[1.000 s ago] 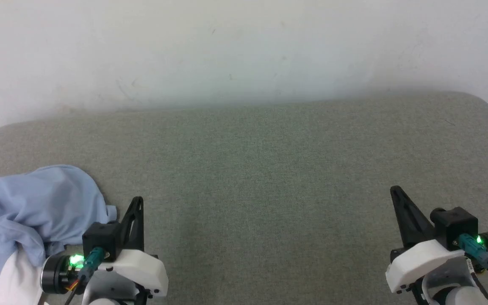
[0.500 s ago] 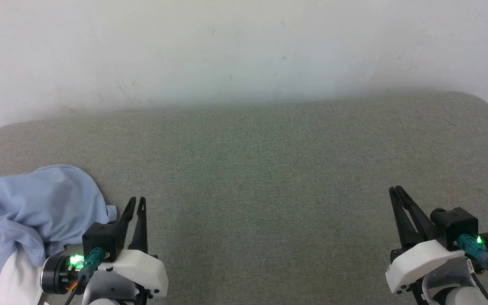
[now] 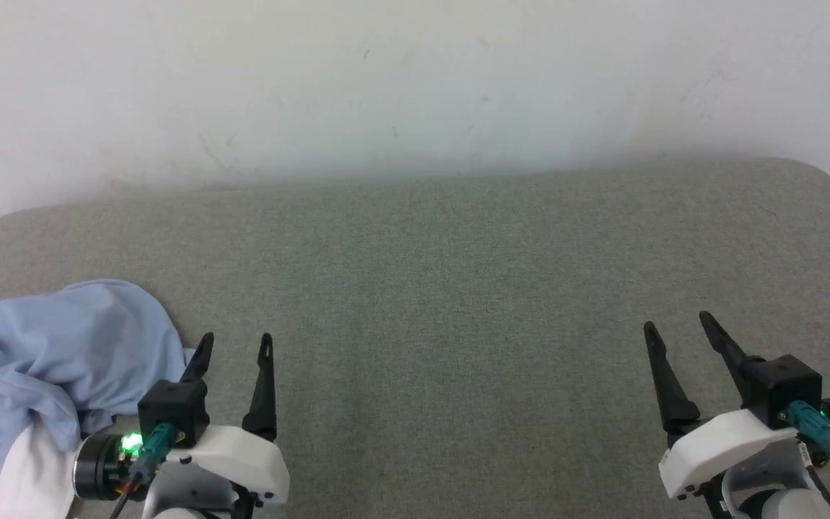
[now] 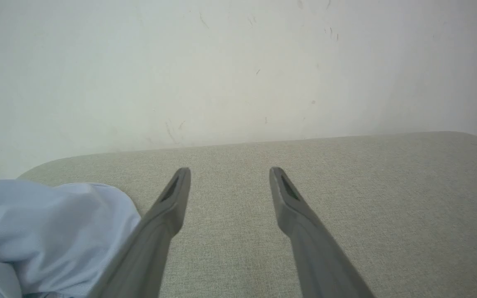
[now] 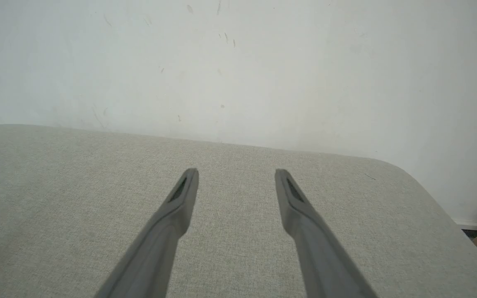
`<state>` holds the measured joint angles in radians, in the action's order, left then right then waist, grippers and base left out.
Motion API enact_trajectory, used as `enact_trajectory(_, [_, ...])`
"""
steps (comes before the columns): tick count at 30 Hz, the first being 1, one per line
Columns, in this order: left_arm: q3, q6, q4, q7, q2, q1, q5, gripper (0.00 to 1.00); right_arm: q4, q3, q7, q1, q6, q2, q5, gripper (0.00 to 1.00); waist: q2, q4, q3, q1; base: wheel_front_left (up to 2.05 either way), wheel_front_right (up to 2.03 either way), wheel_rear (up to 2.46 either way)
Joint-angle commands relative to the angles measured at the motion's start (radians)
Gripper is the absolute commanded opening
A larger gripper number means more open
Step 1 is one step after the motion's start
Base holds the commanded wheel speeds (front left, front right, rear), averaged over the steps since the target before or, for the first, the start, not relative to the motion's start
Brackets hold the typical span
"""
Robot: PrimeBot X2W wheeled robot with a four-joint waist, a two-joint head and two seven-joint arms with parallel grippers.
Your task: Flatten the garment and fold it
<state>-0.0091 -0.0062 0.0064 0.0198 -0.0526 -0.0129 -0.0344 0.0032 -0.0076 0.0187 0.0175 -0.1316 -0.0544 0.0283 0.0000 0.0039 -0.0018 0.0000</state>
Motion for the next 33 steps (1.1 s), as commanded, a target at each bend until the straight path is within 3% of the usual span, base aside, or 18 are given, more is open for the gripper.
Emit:
enact_trajectory(1, [-0.003, 0.008, -0.005, 0.011, 0.000, 0.003, -0.007, 1.00, 0.002, -0.004, 0.007, 0.005, 0.000, 0.001, 0.008, 1.00, 0.0000, 0.001, 0.000, 0.0000, 0.00, 0.00, 0.00])
enact_trajectory(16, [0.002, 0.023, -0.016, 0.042, 0.001, 0.002, -0.044, 1.00, -0.020, -0.017, 0.022, 0.018, 0.000, 0.001, 0.025, 1.00, 0.0000, 0.050, -0.002, 0.0000, 0.00, 0.00, 0.00])
enact_trajectory(33, [0.016, 0.044, -0.017, 0.077, 0.001, -0.003, -0.094, 1.00, -0.053, -0.025, 0.033, 0.033, 0.000, 0.002, 0.028, 1.00, 0.0000, 0.179, 0.001, 0.0000, 0.00, 0.00, 0.00])
